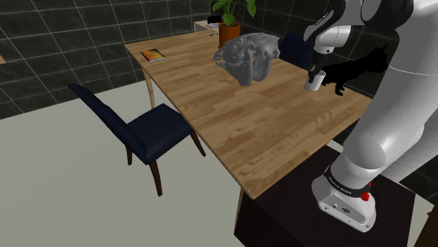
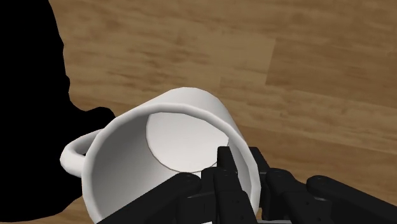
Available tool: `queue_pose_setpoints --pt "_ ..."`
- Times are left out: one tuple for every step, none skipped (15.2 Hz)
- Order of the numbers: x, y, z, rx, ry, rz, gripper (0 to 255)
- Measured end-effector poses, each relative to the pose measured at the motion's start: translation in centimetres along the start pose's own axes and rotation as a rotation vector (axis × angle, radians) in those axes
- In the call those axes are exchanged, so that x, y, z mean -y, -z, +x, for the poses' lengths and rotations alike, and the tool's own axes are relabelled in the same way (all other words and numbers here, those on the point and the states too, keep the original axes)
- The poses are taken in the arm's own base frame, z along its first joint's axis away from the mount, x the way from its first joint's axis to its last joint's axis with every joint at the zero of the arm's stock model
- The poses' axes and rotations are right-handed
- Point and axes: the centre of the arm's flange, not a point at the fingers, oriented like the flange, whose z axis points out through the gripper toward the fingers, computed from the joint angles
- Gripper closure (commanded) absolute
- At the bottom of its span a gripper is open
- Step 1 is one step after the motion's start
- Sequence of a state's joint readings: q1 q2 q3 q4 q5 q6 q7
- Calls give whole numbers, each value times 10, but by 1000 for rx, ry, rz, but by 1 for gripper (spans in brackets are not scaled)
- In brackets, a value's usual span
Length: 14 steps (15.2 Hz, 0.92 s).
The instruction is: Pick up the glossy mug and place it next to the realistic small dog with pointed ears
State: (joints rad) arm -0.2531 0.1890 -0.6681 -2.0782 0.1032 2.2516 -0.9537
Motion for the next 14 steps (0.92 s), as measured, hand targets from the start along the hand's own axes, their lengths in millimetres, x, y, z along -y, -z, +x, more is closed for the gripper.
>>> queue_pose_setpoints --pt "0 0 0 0 0 0 0" --pt "0 0 0 0 0 0 0" --pt "0 0 0 0 0 0 0" --pt "0 0 0 0 0 0 0" --pt "0 0 0 0 0 0 0" --pt "0 0 0 0 0 0 0" --pt "0 0 0 0 0 0 0" --pt "-1 7 1 -1 0 0 0" --pt "0 16 3 -1 0 -1 0" --pt "-1 27 2 -2 1 -1 0" --pt "0 39 -1 -2 1 -1 0" --pt "-1 45 -1 -1 0 -1 0" --pt "-1 48 -1 -1 0 -1 0" --pt "-1 49 0 -1 0 -1 0"
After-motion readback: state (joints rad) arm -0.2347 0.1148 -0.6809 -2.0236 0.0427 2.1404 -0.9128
